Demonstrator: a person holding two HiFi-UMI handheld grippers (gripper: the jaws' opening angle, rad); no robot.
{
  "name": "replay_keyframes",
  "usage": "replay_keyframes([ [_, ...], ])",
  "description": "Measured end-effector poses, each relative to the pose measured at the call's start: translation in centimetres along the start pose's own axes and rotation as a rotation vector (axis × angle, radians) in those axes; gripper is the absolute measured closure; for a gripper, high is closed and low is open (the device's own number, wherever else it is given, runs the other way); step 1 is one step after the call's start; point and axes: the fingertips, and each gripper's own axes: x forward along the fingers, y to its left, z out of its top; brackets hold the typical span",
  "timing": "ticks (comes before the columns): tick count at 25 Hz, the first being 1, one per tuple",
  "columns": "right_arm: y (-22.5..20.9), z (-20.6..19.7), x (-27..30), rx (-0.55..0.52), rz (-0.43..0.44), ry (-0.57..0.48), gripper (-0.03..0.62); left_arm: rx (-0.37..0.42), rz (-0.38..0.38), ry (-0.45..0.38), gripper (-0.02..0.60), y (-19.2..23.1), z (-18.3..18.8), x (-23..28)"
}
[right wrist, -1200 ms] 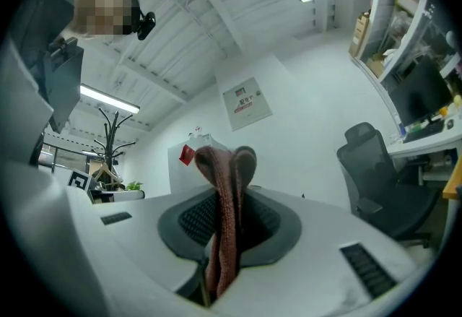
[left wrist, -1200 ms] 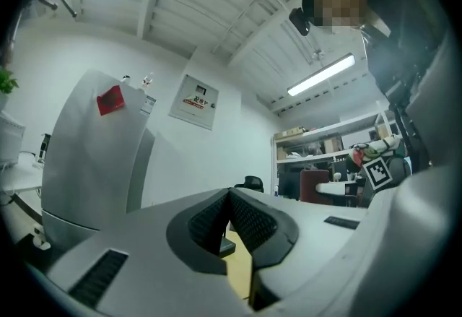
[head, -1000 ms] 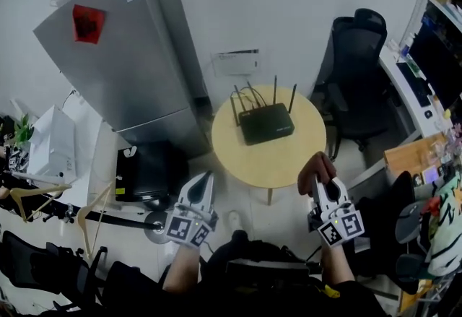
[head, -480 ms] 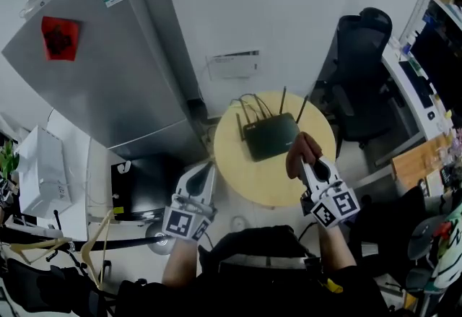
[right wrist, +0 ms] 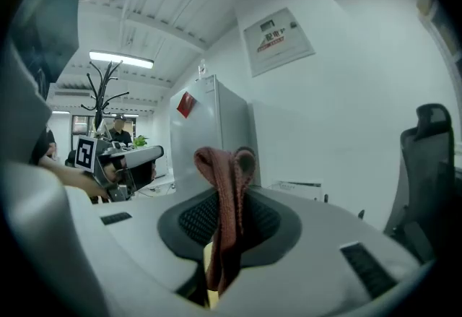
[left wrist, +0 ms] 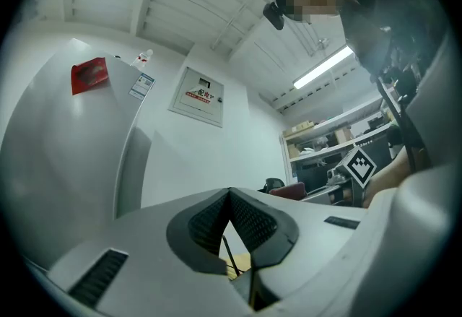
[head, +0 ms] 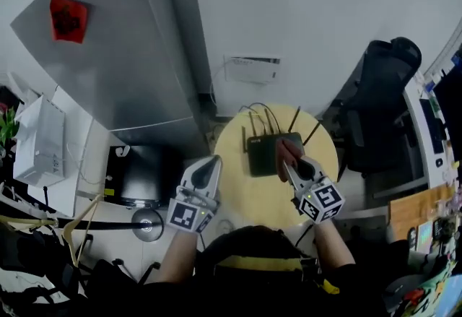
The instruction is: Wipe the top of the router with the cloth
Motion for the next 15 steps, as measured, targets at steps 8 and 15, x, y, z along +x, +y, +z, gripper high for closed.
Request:
replay_keyframes([
  [8, -3.4, -6.5, 8.5, 0.067, 0.161, 0.209, 0.531, 0.035, 0.187, -0.024, 0.588, 1.1, 0.2, 1.6],
  [15, -4.5, -16.6, 15.5, 0.341, 0.217, 0.538, 0.531, 0.025, 0.326, 0.073, 0.588, 2.3, -1.5, -1.4],
])
